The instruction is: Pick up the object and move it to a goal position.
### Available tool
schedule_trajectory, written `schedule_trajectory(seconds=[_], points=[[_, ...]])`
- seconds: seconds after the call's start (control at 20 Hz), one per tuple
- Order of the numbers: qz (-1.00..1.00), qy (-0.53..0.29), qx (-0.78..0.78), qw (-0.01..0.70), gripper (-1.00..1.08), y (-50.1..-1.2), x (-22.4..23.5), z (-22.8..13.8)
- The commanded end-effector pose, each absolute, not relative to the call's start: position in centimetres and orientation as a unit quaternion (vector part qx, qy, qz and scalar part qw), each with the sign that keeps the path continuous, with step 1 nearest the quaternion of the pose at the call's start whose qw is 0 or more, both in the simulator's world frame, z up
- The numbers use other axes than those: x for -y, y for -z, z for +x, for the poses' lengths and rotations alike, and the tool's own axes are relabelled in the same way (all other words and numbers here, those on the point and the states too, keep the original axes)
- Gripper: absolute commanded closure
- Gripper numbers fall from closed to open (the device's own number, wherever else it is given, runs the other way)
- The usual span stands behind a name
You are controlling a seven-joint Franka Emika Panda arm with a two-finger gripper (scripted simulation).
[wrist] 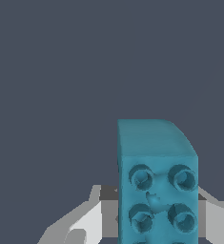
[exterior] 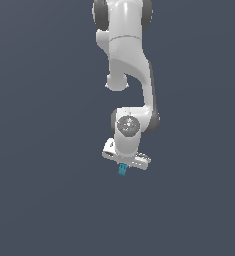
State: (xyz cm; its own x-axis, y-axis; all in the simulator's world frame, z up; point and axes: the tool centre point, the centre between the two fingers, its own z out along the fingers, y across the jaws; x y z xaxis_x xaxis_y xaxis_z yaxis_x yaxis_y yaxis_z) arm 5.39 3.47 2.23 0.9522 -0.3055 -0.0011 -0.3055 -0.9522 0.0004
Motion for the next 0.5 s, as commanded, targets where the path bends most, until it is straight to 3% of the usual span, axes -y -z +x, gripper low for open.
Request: schedule_trajectory(seconds=[0.0, 0.45], points=[[0.988, 0.0, 0.155, 0.0, 1.08, -2.5, -3.4, 5.4], [0.988, 0.0, 0.155, 0.0, 1.08, -6.5, -2.7, 5.2]])
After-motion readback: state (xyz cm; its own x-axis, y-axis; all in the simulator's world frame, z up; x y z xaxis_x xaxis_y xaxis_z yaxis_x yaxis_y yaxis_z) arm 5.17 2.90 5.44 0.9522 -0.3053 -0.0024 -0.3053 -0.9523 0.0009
